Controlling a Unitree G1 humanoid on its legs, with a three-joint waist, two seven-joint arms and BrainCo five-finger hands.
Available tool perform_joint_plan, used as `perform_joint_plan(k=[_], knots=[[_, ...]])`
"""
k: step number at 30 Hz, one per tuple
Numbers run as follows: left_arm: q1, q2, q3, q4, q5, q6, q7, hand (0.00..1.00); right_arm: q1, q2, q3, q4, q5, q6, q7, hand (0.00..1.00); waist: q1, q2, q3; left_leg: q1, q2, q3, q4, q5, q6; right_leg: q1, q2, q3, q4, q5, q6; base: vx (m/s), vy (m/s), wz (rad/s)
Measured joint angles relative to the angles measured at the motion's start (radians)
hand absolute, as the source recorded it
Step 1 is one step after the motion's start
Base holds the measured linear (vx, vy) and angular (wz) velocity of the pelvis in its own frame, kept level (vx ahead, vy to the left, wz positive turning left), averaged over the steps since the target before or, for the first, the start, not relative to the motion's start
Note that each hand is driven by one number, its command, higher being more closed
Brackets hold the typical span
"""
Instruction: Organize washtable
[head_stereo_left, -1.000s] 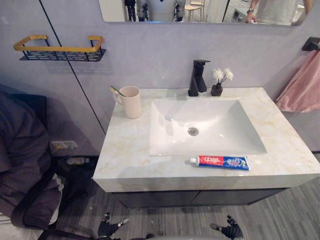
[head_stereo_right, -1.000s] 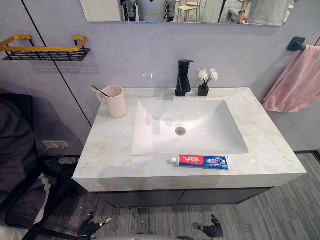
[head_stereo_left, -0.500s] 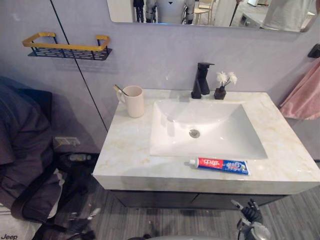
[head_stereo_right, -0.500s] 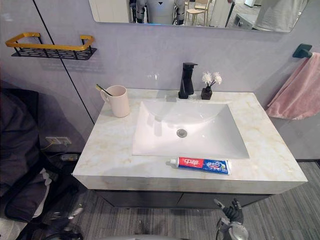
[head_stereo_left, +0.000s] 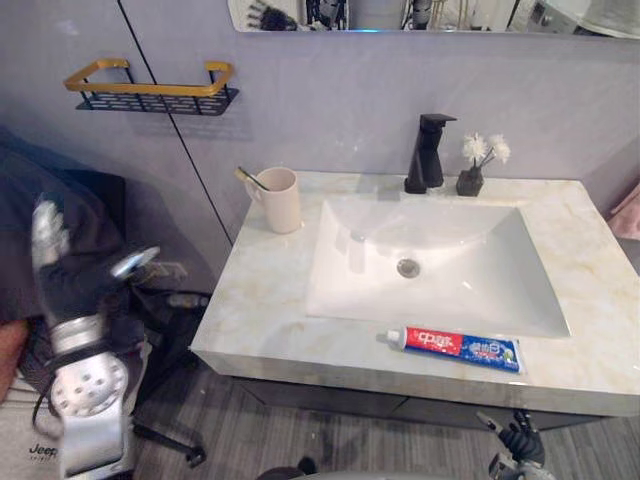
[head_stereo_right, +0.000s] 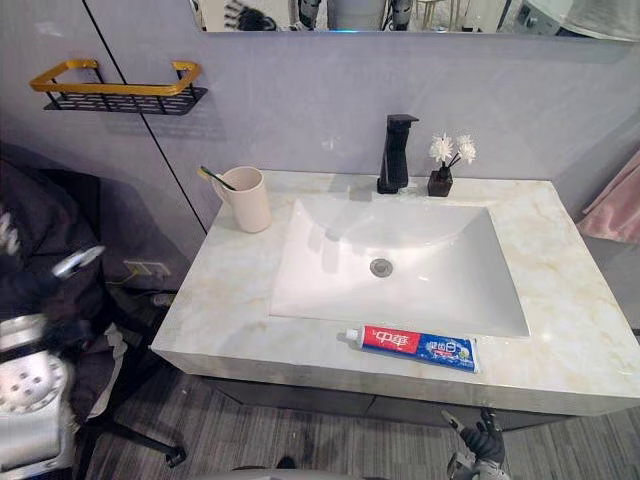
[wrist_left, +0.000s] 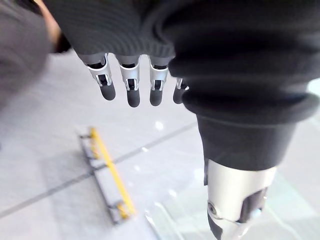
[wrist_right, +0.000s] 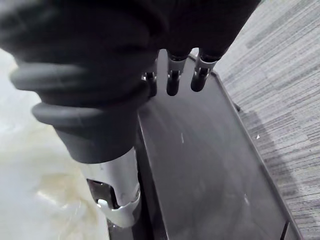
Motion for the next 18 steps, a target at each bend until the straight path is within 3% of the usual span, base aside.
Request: perform_joint_plan(k=[3, 6, 11, 18], knots=[[-0.092, 0.041, -0.236, -0.01, 0.123, -0.017, -0.036, 0.0, -0.019, -0.011, 0.03, 0.017, 0.0, -0.004, 0.004, 0.0, -0.018, 0.011, -0.006, -0.006, -0.001, -0.002, 0.016, 0.0, -0.001, 0.001, 0.0, -0.001, 0.002, 0.001, -0.002, -0.08, -0.007, 0.0], [-0.171, 0.049, -0.388, 0.005, 0.188, -0.027, -0.07, 0.0, -0.038, -0.024, 0.075, 0.045, 0.0, -0.016, 0.019, 0.0, -0.04, 0.013, -0.007, -0.007, 0.005, -0.002, 0.022, 0.001, -0.002, 0.001, 0.006, 0.0, 0.003, 0.004, -0.005, -0.07, -0.018, -0.02], [-0.259, 0.048, -0.57, 0.094, 0.23, -0.031, -0.135, 0.0, -0.059, -0.041, 0.127, 0.07, 0.0, -0.019, 0.027, 0.0, -0.067, 0.015, -0.009, -0.009, 0.008, 0.003, 0.021, 0.003, -0.006, -0.007, 0.008, 0.006, 0.002, 0.005, -0.006, -0.04, -0.011, -0.04], [-0.329, 0.008, -0.774, 0.246, 0.285, -0.016, -0.225, 0.0, -0.068, -0.047, 0.157, 0.076, 0.0, -0.021, 0.027, 0.0, -0.074, 0.007, -0.014, -0.017, 0.007, 0.024, 0.021, 0.003, -0.005, -0.019, 0.005, 0.025, 0.001, 0.013, -0.007, 0.01, 0.004, -0.08]])
